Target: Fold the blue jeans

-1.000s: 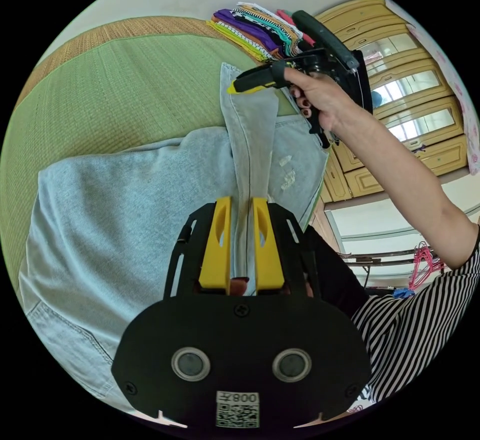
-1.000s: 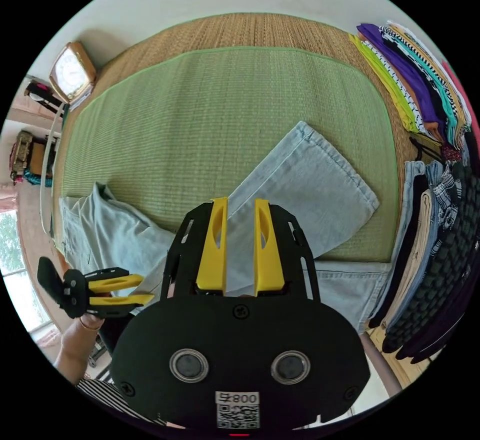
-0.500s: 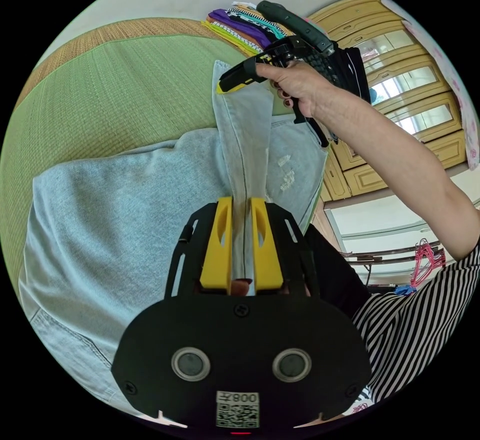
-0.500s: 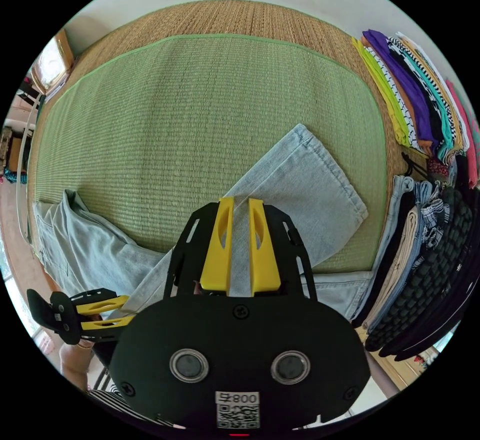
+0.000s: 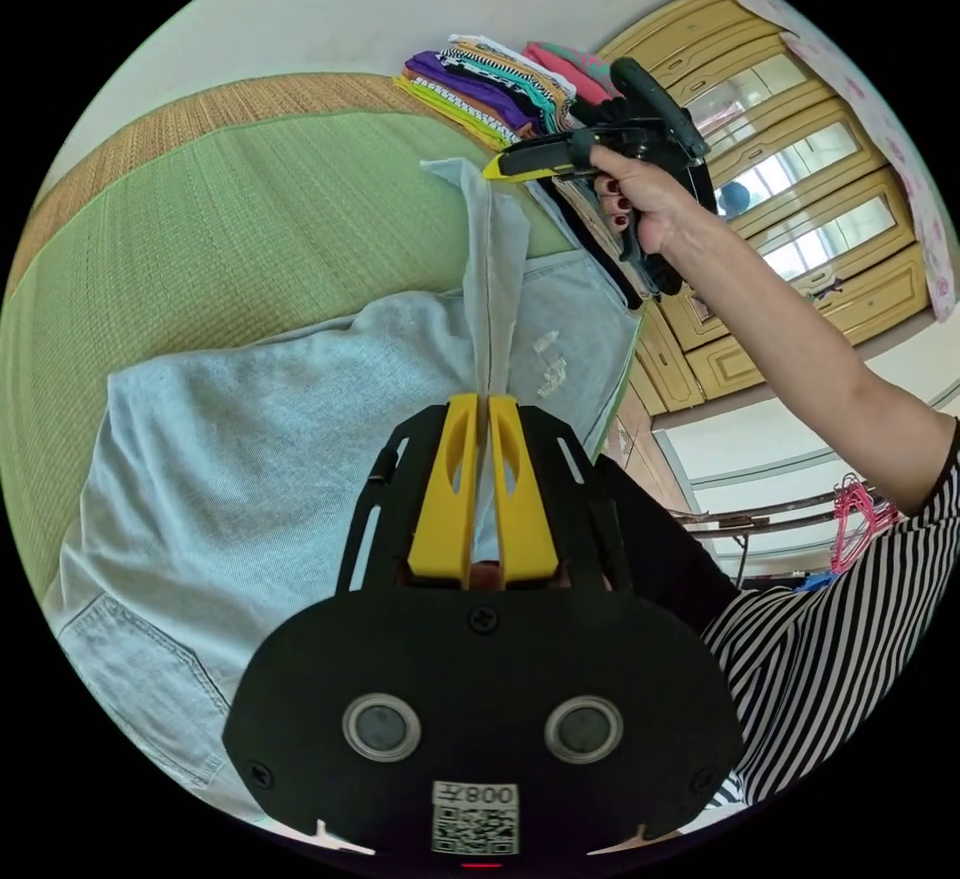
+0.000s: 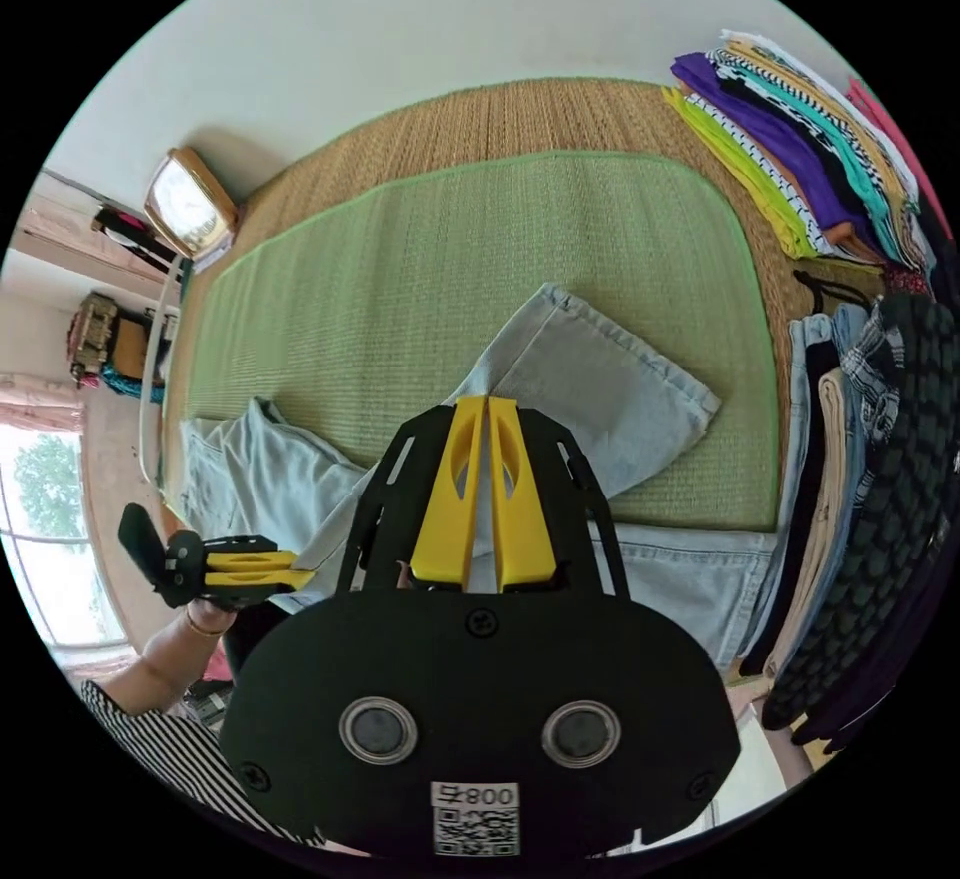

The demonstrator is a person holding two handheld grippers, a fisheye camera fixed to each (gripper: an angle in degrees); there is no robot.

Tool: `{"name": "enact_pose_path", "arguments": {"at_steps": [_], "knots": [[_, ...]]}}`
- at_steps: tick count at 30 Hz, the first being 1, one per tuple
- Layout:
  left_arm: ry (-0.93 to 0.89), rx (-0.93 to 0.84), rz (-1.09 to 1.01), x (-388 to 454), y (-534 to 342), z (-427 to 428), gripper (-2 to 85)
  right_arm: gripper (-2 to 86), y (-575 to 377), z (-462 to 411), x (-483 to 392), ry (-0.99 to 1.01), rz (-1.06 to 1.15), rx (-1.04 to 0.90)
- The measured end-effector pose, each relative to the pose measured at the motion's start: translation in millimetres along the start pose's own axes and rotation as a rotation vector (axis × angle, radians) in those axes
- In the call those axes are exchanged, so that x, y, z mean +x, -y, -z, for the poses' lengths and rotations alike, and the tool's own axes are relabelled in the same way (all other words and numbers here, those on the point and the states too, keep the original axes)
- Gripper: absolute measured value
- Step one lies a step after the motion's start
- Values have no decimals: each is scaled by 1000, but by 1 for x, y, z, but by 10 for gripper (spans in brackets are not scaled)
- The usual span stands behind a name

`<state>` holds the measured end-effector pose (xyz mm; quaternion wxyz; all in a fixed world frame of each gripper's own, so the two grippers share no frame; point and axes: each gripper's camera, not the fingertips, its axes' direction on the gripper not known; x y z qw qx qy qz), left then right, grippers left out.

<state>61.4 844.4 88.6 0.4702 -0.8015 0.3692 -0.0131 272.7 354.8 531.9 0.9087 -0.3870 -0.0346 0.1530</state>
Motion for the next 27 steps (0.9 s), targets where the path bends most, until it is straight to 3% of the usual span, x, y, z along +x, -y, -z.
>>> {"name": "enact_pose_path", "arguments": {"at_steps": [12, 14, 17, 27], "knots": [[85, -15, -149, 56, 2, -41, 10, 3, -173, 89, 82, 218, -48, 241], [40, -47, -196, 65, 3, -56, 8, 3, -207, 90, 97, 224, -93, 260], [142, -102, -240, 79, 5, -85, 7, 3, -257, 80, 124, 248, -172, 239], [86, -281, -300, 95, 24, -159, 13, 1, -359, 41, 184, 347, -388, 233]]}}
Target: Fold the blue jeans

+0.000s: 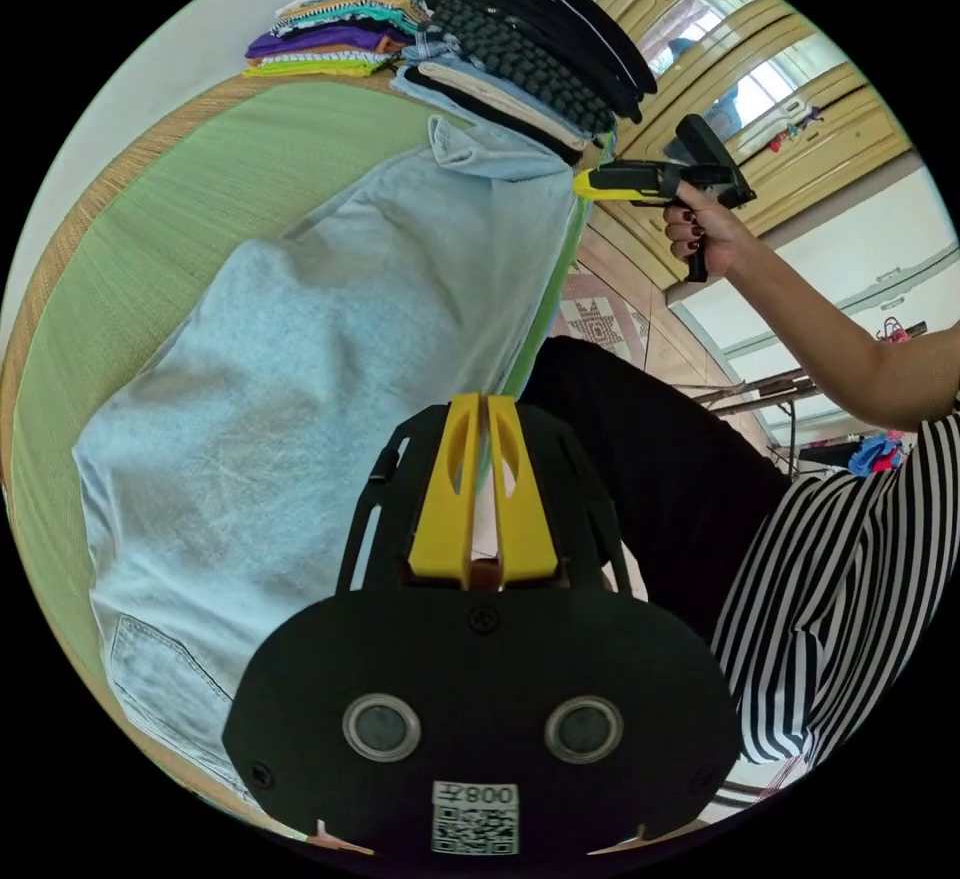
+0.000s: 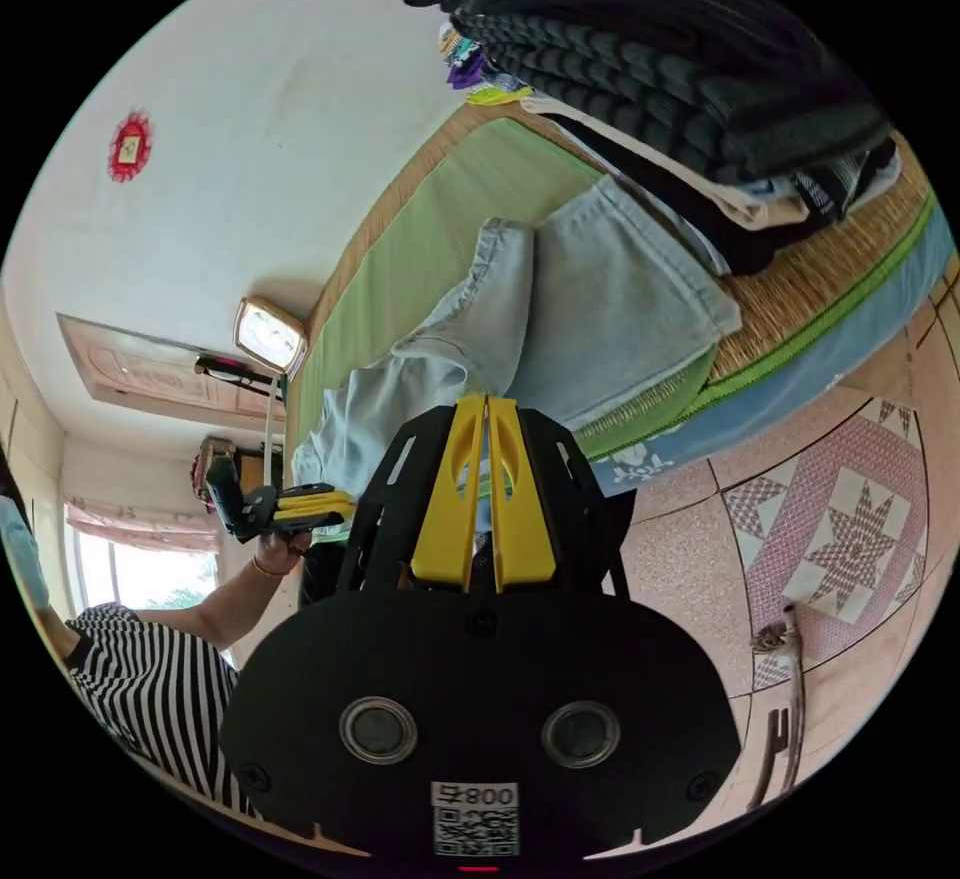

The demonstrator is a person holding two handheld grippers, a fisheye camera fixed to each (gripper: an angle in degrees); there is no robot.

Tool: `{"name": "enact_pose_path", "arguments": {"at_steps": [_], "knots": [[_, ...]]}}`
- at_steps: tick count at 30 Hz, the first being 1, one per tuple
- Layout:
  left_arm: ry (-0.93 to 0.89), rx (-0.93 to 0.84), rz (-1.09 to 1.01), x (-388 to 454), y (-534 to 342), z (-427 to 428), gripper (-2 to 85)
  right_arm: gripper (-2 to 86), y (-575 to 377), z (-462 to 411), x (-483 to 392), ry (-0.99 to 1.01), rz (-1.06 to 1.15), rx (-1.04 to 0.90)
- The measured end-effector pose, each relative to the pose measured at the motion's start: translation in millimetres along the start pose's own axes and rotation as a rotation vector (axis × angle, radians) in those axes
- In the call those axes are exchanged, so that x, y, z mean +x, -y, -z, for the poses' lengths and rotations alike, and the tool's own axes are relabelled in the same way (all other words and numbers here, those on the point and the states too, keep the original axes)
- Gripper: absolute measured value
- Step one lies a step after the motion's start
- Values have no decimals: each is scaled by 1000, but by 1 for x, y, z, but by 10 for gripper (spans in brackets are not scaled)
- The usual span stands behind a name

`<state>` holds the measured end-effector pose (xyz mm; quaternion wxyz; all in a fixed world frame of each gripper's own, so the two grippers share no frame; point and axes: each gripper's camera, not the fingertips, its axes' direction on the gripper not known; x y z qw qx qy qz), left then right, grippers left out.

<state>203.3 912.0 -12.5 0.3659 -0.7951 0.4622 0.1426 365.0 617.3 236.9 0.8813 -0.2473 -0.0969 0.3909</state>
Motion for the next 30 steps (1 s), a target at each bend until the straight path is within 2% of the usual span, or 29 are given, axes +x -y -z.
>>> {"name": "enact_pose_path", "arguments": {"at_steps": [3, 5, 8, 11, 13, 19, 24, 30], "knots": [[-19, -36, -5, -2, 10, -12, 14, 2, -21, 3, 26, 42, -80, 30], [-32, -10, -5, -5, 17, -10, 15, 4, -34, 4, 37, 76, -115, 46], [-104, 90, -11, -14, 34, 1, 17, 11, -50, 11, 31, 25, -65, 82], [-205, 187, -13, -30, 62, 8, 23, 36, -59, 16, -3, -71, 101, 123], [-245, 233, 5, -45, 90, 5, 33, 71, -65, 9, -42, -203, 284, 119], [-322, 213, 96, -90, 171, -30, 70, 106, -89, -50, -106, -519, 681, -4], [-306, 180, 136, -116, 231, -56, 87, 92, -114, -84, -118, -718, 825, -3], [-319, 142, 153, -134, 287, -88, 88, 65, -133, -97, -110, -757, 839, 4]]}}
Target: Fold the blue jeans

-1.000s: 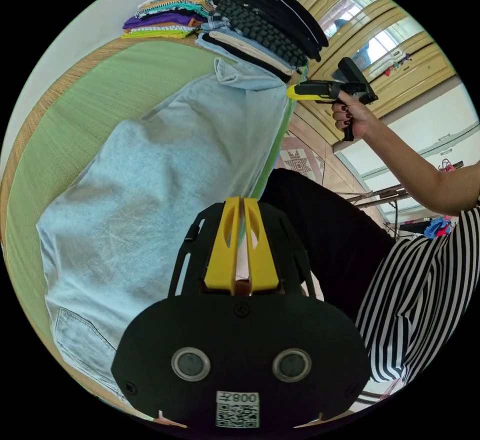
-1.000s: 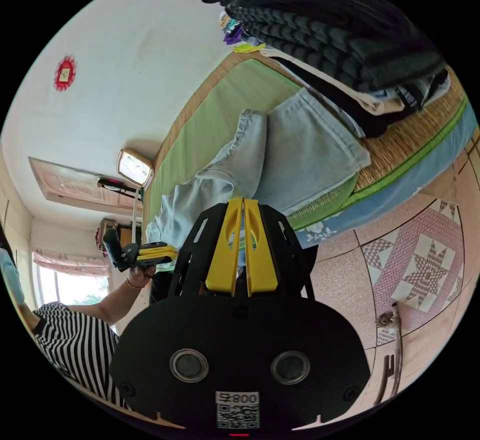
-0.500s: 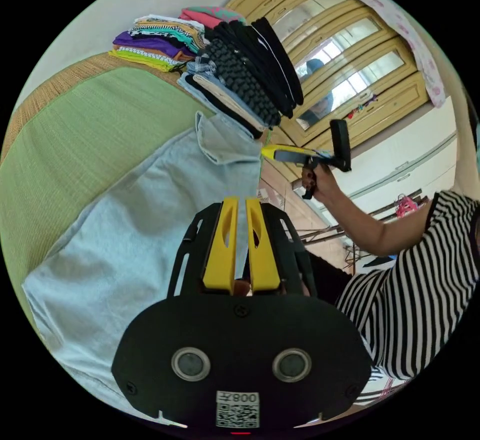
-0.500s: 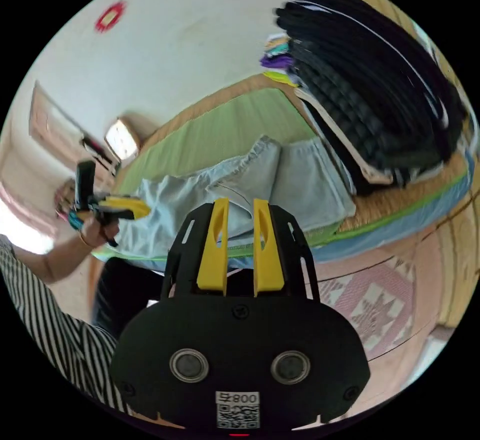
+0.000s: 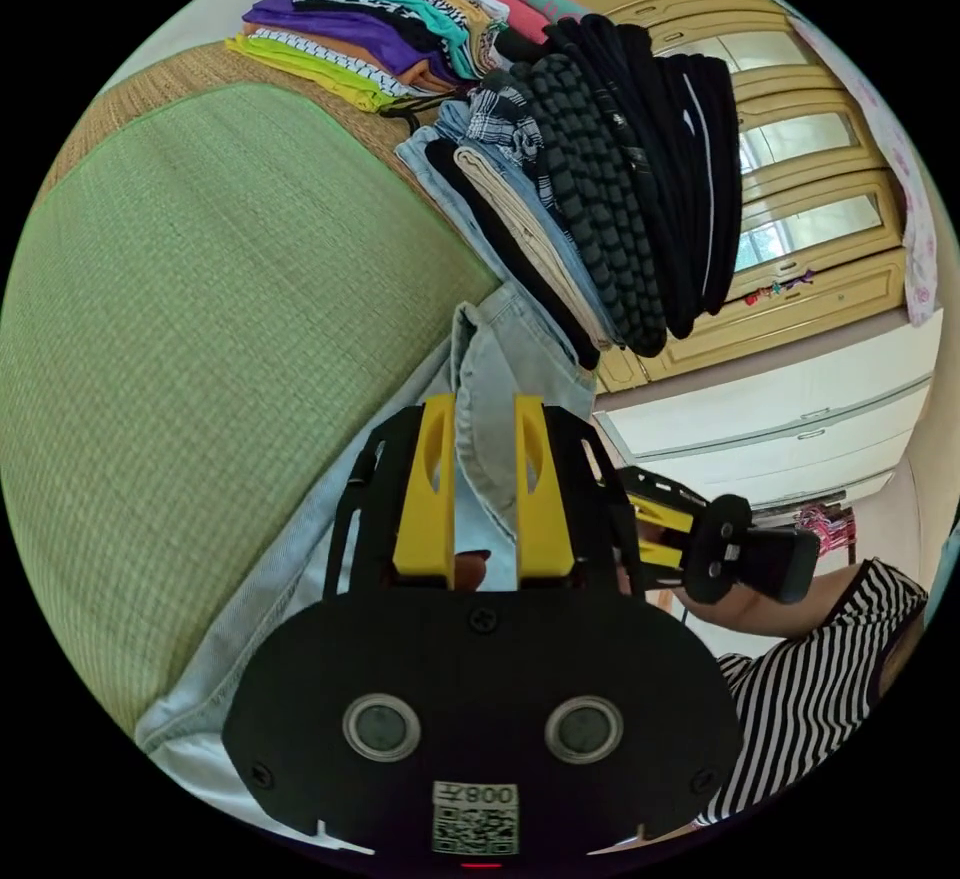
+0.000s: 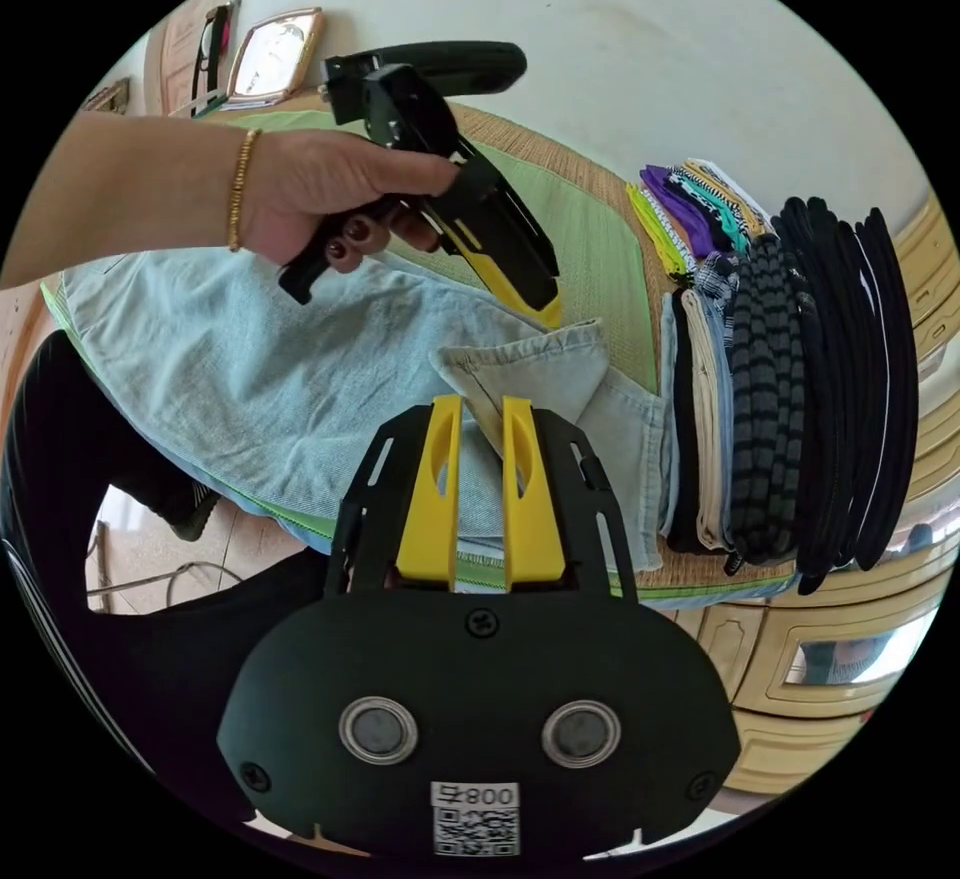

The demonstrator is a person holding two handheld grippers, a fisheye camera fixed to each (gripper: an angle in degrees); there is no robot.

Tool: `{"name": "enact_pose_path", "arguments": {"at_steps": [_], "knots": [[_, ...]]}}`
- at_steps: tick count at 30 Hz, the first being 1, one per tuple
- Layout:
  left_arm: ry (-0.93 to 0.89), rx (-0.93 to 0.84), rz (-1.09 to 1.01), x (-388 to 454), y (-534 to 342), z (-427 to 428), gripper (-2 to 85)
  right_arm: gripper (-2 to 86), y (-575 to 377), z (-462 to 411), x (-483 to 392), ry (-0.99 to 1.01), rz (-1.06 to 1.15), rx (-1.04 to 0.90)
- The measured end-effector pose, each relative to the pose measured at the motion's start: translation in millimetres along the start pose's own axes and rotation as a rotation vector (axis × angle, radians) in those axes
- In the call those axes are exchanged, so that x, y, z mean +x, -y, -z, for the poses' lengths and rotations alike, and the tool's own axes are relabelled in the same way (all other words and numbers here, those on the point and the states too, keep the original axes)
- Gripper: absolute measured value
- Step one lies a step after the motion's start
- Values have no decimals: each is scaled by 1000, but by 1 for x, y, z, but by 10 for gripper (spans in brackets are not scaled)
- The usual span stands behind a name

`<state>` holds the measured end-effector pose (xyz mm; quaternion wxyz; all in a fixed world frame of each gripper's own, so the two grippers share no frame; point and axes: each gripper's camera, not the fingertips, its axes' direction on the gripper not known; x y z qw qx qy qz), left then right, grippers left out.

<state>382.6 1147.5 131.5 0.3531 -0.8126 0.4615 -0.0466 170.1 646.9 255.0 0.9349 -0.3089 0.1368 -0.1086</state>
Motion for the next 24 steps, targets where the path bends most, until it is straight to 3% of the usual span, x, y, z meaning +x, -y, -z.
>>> {"name": "enact_pose_path", "arguments": {"at_steps": [8, 14, 19, 24], "knots": [[16, -66, 26, -17, 35, -31, 45, 31, -34, -2, 8, 30, -58, 21], [-88, 19, 21, -14, 43, -21, 28, 15, -61, 3, 28, 43, -116, 57], [-201, 154, -40, 10, 62, 2, 25, 11, -110, 34, 89, 178, -352, 254], [-131, 153, -127, 43, 93, -5, 24, 10, -174, 31, 158, 362, -654, 397]]}}
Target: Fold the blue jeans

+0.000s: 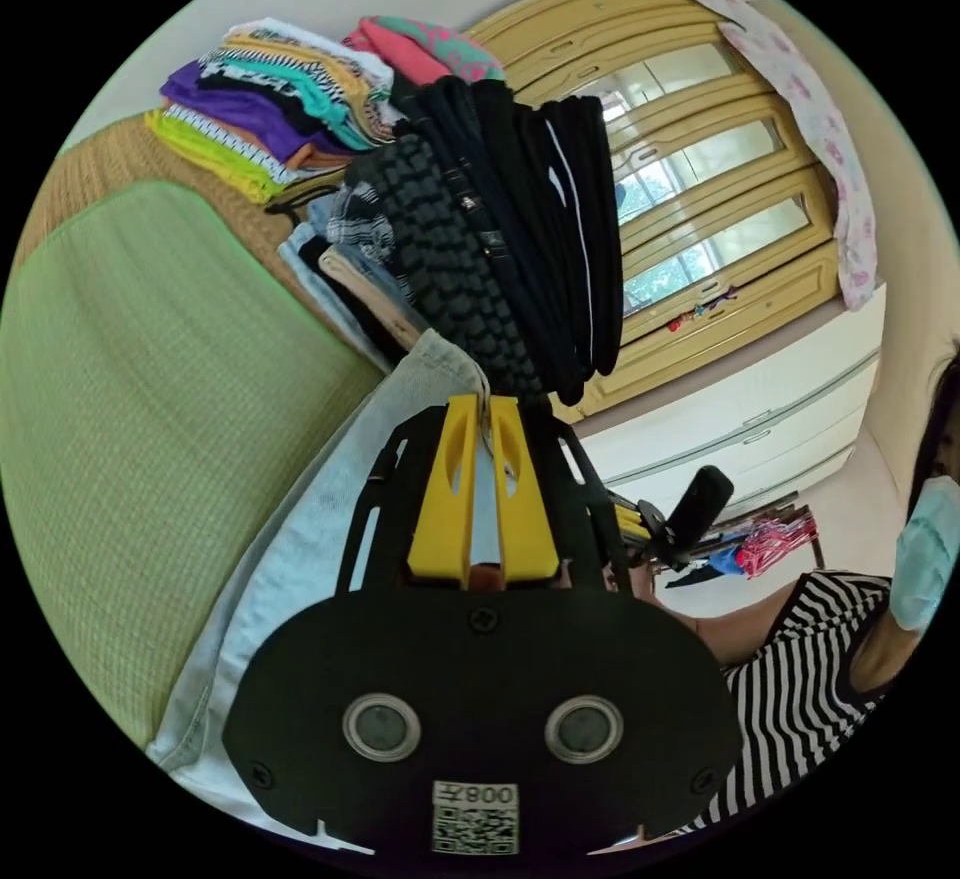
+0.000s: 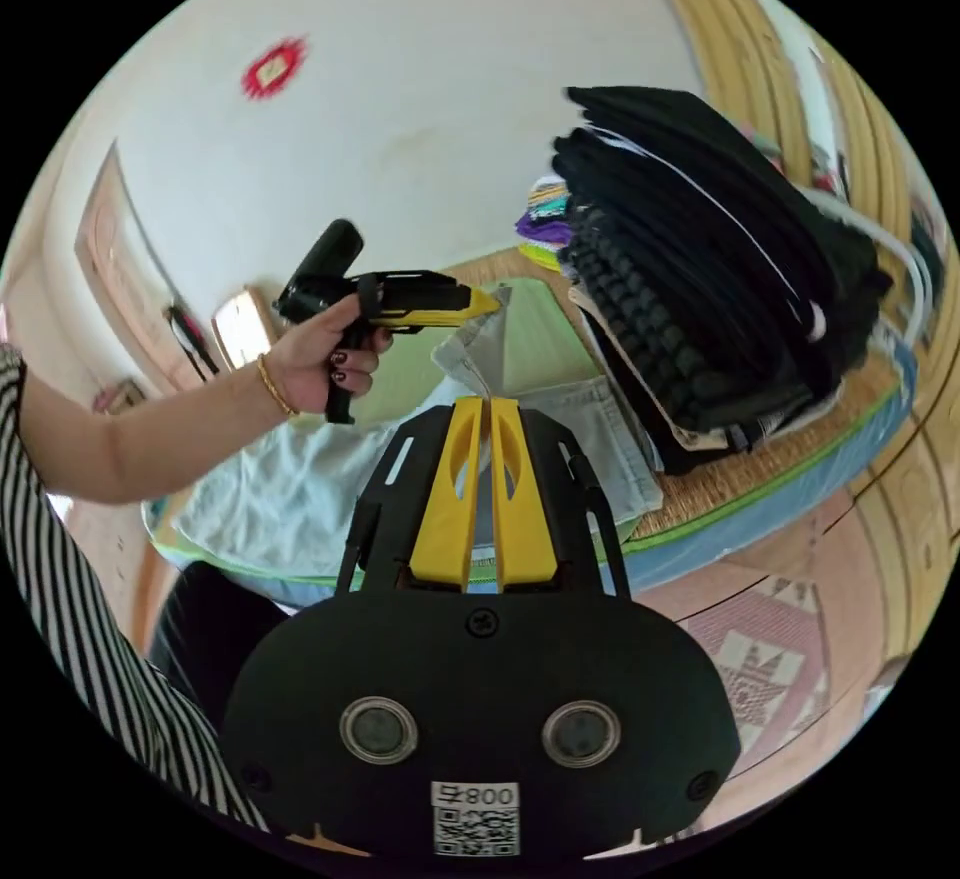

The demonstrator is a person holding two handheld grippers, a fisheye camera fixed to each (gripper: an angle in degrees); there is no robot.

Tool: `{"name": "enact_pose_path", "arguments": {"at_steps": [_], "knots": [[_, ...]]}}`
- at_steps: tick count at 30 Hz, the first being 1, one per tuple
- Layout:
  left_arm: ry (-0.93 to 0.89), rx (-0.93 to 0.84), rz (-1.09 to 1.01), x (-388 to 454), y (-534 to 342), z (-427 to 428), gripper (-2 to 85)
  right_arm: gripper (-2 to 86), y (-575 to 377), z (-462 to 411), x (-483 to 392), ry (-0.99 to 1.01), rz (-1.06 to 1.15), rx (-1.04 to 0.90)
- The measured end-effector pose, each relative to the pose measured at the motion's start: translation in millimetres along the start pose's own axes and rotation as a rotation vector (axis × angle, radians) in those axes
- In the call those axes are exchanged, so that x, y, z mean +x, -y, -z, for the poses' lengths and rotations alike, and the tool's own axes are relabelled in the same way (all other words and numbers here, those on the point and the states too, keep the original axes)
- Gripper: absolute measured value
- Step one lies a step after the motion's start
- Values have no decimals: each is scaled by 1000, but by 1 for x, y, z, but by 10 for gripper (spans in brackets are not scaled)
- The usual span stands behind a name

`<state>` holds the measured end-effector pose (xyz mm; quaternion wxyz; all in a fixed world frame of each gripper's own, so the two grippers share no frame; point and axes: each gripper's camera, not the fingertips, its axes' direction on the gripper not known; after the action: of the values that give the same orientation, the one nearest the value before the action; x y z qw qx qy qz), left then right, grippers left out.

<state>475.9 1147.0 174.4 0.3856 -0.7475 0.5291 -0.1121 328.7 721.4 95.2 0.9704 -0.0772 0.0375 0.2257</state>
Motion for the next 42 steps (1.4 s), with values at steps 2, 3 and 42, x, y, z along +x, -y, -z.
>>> {"name": "enact_pose_path", "arguments": {"at_steps": [2, 3, 42], "knots": [[25, -26, -4, 4, 10, -14, 24, 9, -6, 2, 32, 40, -108, 5], [57, -54, -11, 4, 16, -25, 24, 9, -10, 1, 52, 71, -166, 4], [68, -193, 118, -31, 23, -52, 43, 4, -14, -61, 245, 225, -585, -90]]}}
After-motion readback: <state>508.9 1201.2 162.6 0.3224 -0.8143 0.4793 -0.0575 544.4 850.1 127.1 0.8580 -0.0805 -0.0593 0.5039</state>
